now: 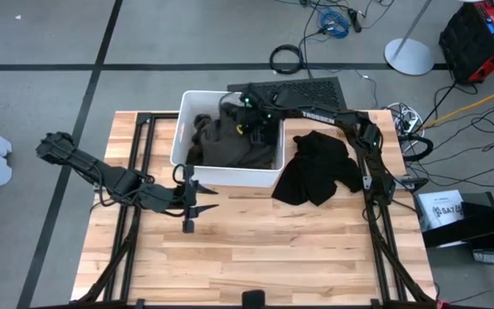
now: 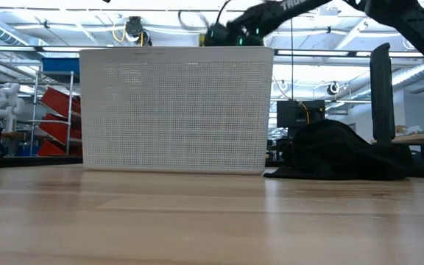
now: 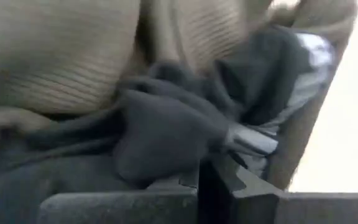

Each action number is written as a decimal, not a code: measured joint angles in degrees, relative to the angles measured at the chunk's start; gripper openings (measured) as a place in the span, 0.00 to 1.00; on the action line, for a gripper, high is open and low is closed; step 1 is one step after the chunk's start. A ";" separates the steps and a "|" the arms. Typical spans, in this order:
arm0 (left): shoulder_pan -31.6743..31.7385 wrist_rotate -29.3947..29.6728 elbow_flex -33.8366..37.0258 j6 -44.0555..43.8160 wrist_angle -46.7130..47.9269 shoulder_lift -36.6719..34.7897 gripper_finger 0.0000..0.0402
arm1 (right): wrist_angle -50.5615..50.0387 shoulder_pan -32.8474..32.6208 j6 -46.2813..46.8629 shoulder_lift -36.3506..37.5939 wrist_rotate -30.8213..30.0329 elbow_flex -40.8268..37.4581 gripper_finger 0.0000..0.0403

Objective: Sort clothes
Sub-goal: Put the black boxer into the white laundry bin, then put the black shirt into the white laundry bin

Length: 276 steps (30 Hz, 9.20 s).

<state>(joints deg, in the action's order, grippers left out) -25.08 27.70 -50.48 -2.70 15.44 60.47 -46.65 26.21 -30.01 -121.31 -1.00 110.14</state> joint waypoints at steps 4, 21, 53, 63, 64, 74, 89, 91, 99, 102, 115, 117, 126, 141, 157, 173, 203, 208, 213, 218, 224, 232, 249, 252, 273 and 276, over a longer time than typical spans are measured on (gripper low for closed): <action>0.00 0.19 0.00 0.03 0.13 0.00 0.41 | -2.77 -1.66 3.95 1.41 5.93 4.32 0.00; 0.00 0.22 0.00 0.03 -0.07 0.02 0.41 | -14.71 -5.71 11.54 1.35 5.61 19.91 0.50; -0.87 -0.54 0.00 -4.00 1.51 0.24 0.41 | -37.48 -26.11 59.13 37.55 -15.39 -18.28 0.69; -0.83 -0.57 0.00 -4.52 1.19 0.31 0.41 | -3.71 -30.99 67.77 48.89 -12.03 -56.51 0.69; -0.83 -0.59 0.00 -4.50 0.95 0.31 0.41 | -2.60 -30.99 67.37 48.86 -10.66 -57.83 0.69; -0.83 -0.59 0.00 -4.09 -0.50 0.31 0.41 | -1.20 -30.94 66.45 47.37 -6.50 -59.79 0.69; -0.82 -0.59 0.00 -4.07 -1.82 0.31 0.41 | -1.13 -30.94 66.44 47.38 -6.44 -59.77 0.69; -0.81 -0.61 0.00 -4.09 -2.09 0.31 0.41 | -1.14 -30.94 66.44 47.38 -6.44 -59.77 0.69; -0.81 -0.63 0.00 -4.39 -2.11 0.31 0.41 | -1.14 -30.94 66.44 47.38 -6.44 -59.77 0.69; -0.81 -0.63 0.00 -4.39 -2.11 0.31 0.41 | -1.14 -30.94 66.44 47.38 -6.44 -59.77 0.69; -0.83 -0.63 0.00 -4.19 -2.10 0.31 0.41 | -1.14 -30.94 66.41 47.38 -6.44 -59.77 0.69; -0.81 -0.66 0.00 -4.04 -2.10 0.31 0.41 | -0.64 -30.92 65.82 47.38 -6.44 -59.77 0.69; -0.81 -0.66 0.00 -2.82 -2.03 0.31 0.41 | 7.32 -30.40 52.46 47.38 -6.48 -59.75 0.69; -0.81 -0.63 0.00 -2.38 -1.52 0.31 0.41 | 7.05 -28.74 50.29 47.68 -6.28 -57.09 0.69; 0.28 -0.24 0.00 -2.54 -0.66 0.31 0.41 | -10.00 -16.09 40.43 47.71 -19.99 -53.79 0.69; 0.26 -0.26 0.00 -2.90 -0.31 0.31 0.41 | -3.19 -9.65 37.03 47.31 -18.06 -60.97 0.34; -1.19 -11.67 0.00 -2.48 -14.28 2.79 0.41 | -16.40 -35.71 60.82 50.07 -12.13 -36.22 0.00; -2.92 -12.65 0.00 -0.97 -19.56 6.21 0.41 | -12.68 -46.26 69.17 50.04 -12.34 -36.08 0.00; -3.59 -17.51 0.00 0.26 -27.22 9.99 0.41 | -2.70 -55.93 72.59 50.03 -12.47 -36.08 0.00; -3.60 -22.01 -0.02 -0.03 -34.65 16.09 0.41 | 6.64 -62.96 72.45 48.20 -17.19 -36.06 0.00; -4.24 -22.14 -0.02 -6.81 -39.96 26.68 0.41 | 8.87 -66.26 74.05 43.51 -23.12 -36.06 0.00; -5.10 -21.63 0.00 -12.60 -40.79 37.08 0.41 | -3.74 -65.91 84.92 37.80 -21.23 -36.06 0.00; -3.93 -22.11 0.00 -12.63 -38.41 41.13 0.41 | -27.57 -66.61 108.42 33.28 -4.82 -36.06 0.01; -4.06 -23.46 0.00 -10.42 -38.34 41.13 0.41 | -25.26 -66.57 106.35 33.28 -4.93 -36.06 0.04; -3.80 -24.68 0.00 -9.80 -38.36 41.13 0.41 | -8.12 -65.72 82.94 35.36 -16.60 -21.71 0.39; -3.81 -24.70 0.00 -7.66 -38.18 40.46 0.41 | 2.10 -64.57 71.23 31.92 -16.97 -21.68 0.39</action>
<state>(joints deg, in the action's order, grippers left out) -28.89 3.00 -50.48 -10.36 -22.74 100.92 -44.55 -38.36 41.22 -89.39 -17.97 88.47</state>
